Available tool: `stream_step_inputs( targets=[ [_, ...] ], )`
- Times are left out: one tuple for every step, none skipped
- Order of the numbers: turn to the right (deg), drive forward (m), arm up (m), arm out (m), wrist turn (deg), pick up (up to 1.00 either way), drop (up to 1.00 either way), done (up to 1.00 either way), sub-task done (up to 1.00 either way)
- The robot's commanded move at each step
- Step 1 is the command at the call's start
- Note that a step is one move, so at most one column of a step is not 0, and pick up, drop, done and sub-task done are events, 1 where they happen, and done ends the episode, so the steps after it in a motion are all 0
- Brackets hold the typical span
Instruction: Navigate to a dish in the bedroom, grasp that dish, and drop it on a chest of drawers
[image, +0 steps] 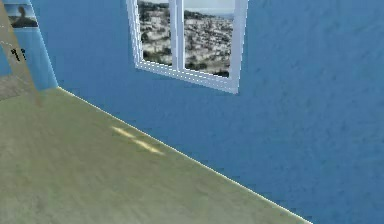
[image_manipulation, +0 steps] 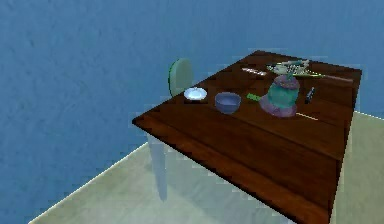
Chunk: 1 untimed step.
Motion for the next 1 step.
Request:
stream_step_inputs(
  targets=[
    [9.0, 0.0, 0.0, 0.0, 0.0, 0.0, 0.0, 0.0, 0.0]
  ],
)
